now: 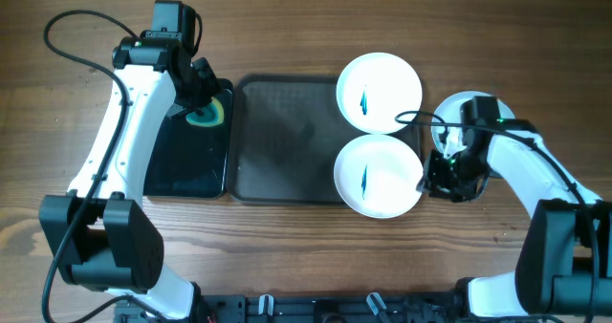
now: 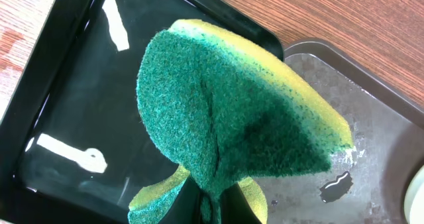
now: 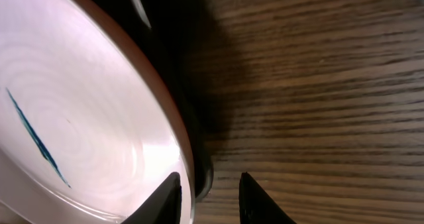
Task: Clean dirty plates on tray and stack at the side
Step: 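Move right gripper to the lower-right plate and grasp its rim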
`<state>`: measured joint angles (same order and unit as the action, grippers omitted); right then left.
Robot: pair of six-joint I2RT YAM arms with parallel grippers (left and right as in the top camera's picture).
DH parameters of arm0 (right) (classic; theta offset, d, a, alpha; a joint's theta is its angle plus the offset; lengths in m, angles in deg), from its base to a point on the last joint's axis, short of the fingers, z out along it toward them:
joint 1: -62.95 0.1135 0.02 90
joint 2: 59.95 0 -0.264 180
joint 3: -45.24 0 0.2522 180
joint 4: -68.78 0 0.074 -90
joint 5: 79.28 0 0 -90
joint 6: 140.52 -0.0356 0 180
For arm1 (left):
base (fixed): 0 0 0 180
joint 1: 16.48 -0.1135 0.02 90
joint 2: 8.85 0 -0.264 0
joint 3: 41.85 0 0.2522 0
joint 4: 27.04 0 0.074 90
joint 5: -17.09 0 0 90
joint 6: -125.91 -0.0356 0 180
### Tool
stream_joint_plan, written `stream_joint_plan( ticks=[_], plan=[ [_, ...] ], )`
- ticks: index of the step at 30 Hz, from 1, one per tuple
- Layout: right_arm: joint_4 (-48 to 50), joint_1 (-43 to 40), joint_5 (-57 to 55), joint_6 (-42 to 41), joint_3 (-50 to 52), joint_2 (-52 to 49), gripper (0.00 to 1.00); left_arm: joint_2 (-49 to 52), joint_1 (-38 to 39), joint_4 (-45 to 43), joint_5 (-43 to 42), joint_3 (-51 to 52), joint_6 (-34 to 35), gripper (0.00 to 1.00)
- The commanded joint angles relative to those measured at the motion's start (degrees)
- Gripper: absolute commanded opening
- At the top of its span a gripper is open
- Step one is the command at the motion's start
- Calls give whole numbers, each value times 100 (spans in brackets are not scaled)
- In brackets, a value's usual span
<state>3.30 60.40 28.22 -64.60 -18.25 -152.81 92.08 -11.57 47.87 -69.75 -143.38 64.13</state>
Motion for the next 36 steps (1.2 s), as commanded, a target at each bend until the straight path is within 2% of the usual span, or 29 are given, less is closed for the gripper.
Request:
stream_joint_plan(
  ticks=[1, 5, 8, 15, 20, 24, 28, 36],
  plan=[
    [120, 31, -142, -107, 17, 81, 29, -42, -26, 0, 39, -105, 52, 4],
    [138, 31, -142, -90, 26, 81, 12, -42, -26, 0, 39, -105, 52, 4],
    [201, 31, -142, -90, 26, 81, 4, -42, -26, 0, 39, -105, 52, 4],
    [522, 365, 470, -116, -17, 101, 4, -42, -26, 0, 39, -105, 55, 4],
    [931, 1473, 435, -791, -411, 125, 4, -42, -26, 0, 39, -105, 55, 4],
    [1167, 2341, -68, -1543, -817, 122, 4, -42, -26, 0, 39, -105, 55, 4],
    [1921, 2997, -417, -2245, -901, -28, 4, -42, -26, -2, 37, -105, 55, 4],
    [2328, 3126, -323, -2629, -1366, -1032, 4, -42, -13, -2, 33, -105, 59, 4]
  ],
)
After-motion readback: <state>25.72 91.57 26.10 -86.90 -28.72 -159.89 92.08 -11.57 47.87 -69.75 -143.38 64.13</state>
